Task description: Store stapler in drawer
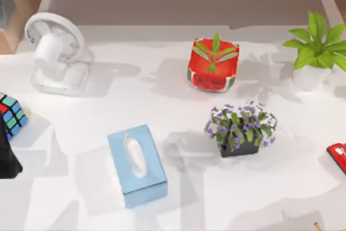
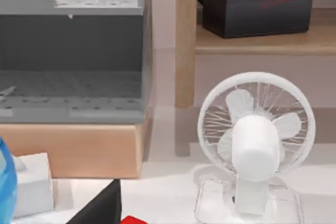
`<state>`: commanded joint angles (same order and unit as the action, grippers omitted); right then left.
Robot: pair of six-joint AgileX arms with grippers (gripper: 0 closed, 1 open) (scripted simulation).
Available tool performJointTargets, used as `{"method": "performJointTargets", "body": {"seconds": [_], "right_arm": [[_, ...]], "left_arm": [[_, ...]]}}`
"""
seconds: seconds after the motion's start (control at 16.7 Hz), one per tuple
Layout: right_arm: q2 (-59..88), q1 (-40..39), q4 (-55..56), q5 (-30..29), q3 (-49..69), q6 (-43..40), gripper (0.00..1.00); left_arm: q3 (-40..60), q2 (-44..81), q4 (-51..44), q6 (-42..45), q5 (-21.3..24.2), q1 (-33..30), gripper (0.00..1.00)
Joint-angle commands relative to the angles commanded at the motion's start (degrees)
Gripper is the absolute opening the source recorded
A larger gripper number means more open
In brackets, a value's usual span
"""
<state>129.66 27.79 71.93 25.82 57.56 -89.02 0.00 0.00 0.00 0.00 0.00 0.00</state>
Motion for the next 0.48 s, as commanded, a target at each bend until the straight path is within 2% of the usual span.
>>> {"method": "performJointTargets", "body": {"seconds": [0.48], "right_arm": [[-1.7,0.83,2.4,0.75,-3.93,-0.04,0.0]], "left_arm": [[0.0,0.0,0.0,0.0,0.0,0.0,1.0]]}}
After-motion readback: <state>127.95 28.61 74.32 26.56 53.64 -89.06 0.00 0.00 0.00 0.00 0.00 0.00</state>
